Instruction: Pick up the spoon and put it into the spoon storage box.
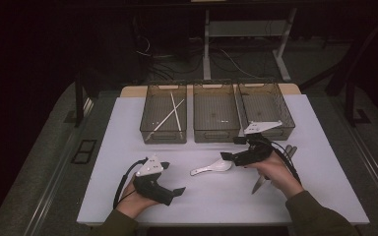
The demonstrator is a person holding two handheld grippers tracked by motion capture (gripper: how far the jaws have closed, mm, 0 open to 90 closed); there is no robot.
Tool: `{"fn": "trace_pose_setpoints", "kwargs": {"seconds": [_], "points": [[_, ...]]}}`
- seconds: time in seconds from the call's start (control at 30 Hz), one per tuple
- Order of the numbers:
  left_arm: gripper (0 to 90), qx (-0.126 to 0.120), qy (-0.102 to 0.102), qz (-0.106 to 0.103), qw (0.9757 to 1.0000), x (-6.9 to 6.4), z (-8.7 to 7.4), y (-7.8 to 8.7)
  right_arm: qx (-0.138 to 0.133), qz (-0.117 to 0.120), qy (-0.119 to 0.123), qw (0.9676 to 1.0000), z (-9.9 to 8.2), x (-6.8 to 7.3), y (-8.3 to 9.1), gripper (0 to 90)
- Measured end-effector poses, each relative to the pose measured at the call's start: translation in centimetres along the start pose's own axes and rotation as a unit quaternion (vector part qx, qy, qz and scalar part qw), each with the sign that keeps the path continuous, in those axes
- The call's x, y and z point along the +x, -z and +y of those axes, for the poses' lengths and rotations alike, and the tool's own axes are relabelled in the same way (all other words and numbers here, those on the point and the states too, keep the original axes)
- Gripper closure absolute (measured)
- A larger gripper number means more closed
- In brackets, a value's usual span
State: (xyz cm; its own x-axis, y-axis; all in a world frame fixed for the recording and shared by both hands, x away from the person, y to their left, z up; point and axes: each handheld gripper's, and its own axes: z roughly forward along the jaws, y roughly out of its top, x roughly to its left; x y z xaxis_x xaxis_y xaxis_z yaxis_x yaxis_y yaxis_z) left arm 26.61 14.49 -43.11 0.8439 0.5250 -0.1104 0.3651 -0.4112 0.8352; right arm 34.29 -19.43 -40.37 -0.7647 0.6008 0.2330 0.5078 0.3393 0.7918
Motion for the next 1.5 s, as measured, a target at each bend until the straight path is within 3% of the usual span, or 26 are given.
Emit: {"fn": "trace_pose_setpoints", "kwargs": {"seconds": [0.23, 0.3, 0.63, 0.83, 0.97, 1.1, 1.5], "points": [[0.0, 0.001, -0.002, -0.003, 1.0000, 0.0, 0.0, -0.1, 0.027, 0.000, 0.001, 0.9996, -0.3, -0.1, -1.5, 16.4], [0.0, 0.001, -0.003, -0.003, 1.0000, 0.0, 0.0, -0.1, 0.035, 0.002, 0.001, 0.9994, -0.4, -0.1, -1.6, 21.9], [0.0, 0.003, -0.003, -0.005, 1.0000, 0.0, -0.1, -0.1, 0.072, 0.001, 0.008, 0.9974, -1.0, -0.2, -2.4, 25.0], [0.0, 0.002, -0.005, -0.007, 1.0000, 0.0, -0.1, -0.1, 0.098, 0.013, 0.006, 0.9951, -1.4, -0.2, -2.8, 35.7], [0.0, 0.004, -0.005, -0.007, 1.0000, 0.0, -0.1, -0.1, 0.114, 0.006, 0.015, 0.9933, -1.7, -0.2, -3.1, 39.6], [0.0, 0.004, -0.004, -0.007, 1.0000, 0.0, -0.1, -0.1, 0.123, -0.004, 0.021, 0.9921, -1.9, -0.4, -3.2, 42.8], [0.0, 0.008, -0.005, -0.006, 0.9999, 0.0, -0.1, -0.2, 0.144, -0.002, 0.032, 0.9891, -2.2, -0.4, -3.4, 51.2]]}}
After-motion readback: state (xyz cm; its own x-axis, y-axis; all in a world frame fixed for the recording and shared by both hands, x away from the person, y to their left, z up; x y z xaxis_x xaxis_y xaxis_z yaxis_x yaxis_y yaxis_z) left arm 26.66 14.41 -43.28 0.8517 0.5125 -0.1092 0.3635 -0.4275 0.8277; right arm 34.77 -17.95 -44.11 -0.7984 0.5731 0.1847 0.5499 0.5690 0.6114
